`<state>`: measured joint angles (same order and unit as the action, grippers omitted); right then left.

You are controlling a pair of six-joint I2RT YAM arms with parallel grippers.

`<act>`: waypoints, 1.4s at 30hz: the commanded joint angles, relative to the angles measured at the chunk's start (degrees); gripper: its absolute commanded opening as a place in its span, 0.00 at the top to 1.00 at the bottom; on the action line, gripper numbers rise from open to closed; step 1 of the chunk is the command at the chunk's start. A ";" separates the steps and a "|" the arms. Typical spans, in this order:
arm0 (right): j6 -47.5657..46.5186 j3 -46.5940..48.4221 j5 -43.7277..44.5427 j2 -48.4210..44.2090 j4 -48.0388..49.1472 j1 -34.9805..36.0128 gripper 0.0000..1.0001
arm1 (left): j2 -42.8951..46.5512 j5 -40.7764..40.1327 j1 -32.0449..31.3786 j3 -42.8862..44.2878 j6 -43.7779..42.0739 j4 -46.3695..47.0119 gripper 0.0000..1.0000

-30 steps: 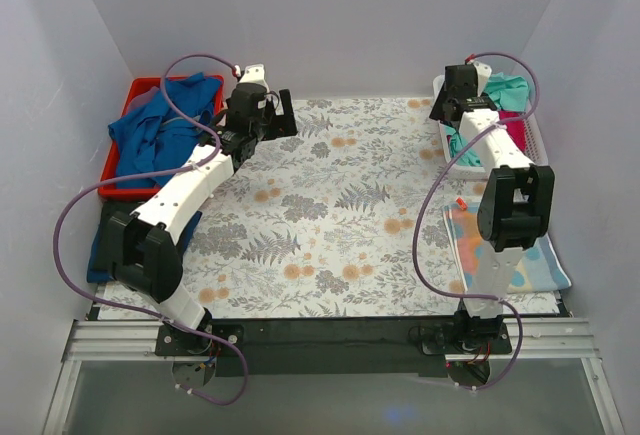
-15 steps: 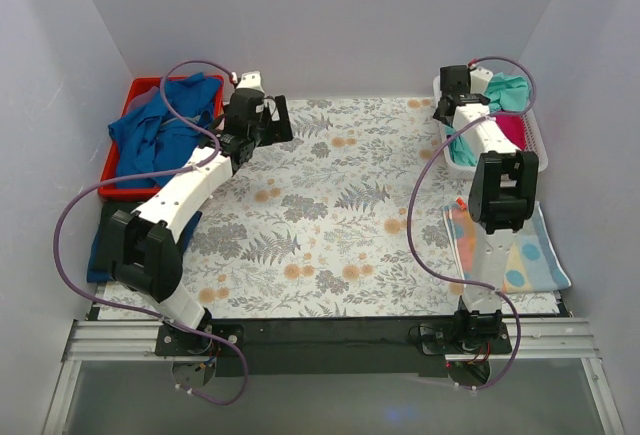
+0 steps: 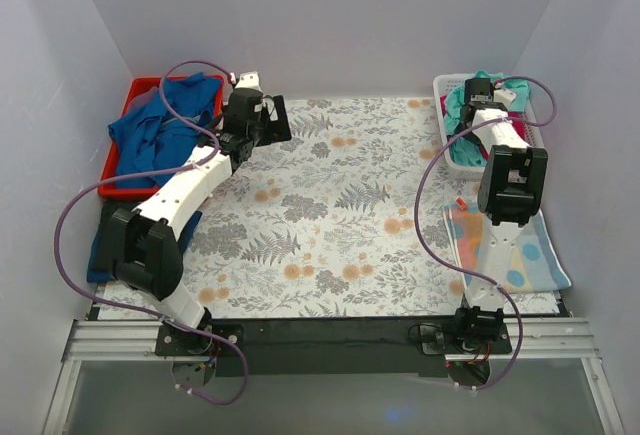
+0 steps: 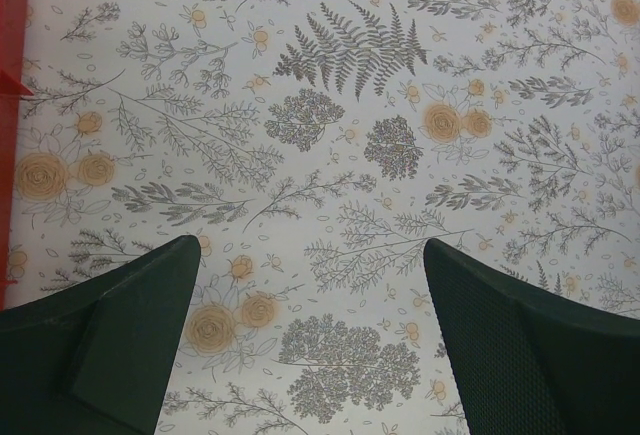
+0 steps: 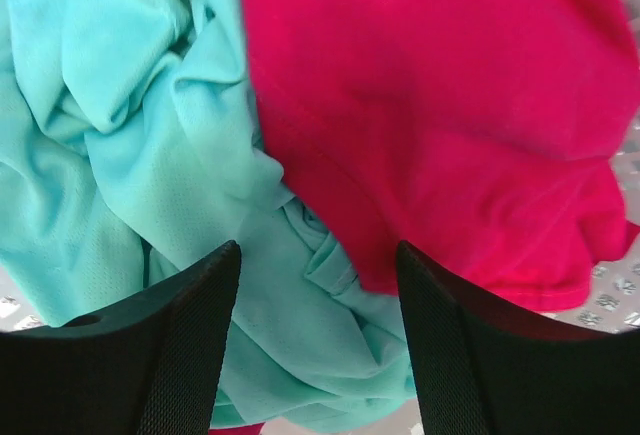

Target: Fold and stack the t-shirts

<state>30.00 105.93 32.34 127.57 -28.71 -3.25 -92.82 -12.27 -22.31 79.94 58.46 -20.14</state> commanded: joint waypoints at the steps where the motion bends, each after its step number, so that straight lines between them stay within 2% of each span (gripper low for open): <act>1: 0.15 1.65 -2.10 1.28 -1.00 0.96 0.31 | 0.00 0.93 0.24 1.09 0.34 -0.25 0.07; 10: -0.03 0.86 -5.00 2.51 -0.91 1.05 0.36 | 0.35 0.67 0.33 0.39 0.26 -0.34 0.07; 13: -0.12 0.68 -4.92 2.60 -0.91 1.14 0.45 | 0.44 0.58 0.33 -0.05 0.43 -0.34 0.07; 14: -0.20 0.68 -4.92 2.60 -0.91 1.05 0.53 | 0.44 0.58 0.33 0.04 0.43 -0.34 0.07; 17: -0.20 0.42 -4.83 2.16 -1.00 1.22 0.61 | 0.53 0.41 0.42 -0.14 0.43 -0.34 0.07; 29: -1.70 0.94 1.67 -1.18 -0.91 5.09 0.58 | 0.88 0.32 0.33 -1.19 0.69 -0.25 0.07; 32: -1.61 1.21 0.63 -0.74 -1.08 5.44 0.66 | 1.06 0.23 0.51 -1.37 0.78 -0.25 0.07; 34: -1.09 1.21 0.27 -0.22 -1.61 5.44 0.82 | 1.14 0.23 0.51 -1.45 0.69 -0.25 0.07; 37: -0.38 1.47 0.71 0.40 -2.93 5.53 0.99 | 1.32 0.23 0.60 -1.72 0.69 -0.25 0.07; 42: 0.23 1.39 4.39 -0.74 -3.81 6.14 0.99 | 1.41 0.49 0.60 -2.07 0.78 -0.07 0.07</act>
<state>28.77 105.95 33.32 129.10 -29.98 2.33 -93.69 -11.57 -22.06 78.43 59.00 -20.14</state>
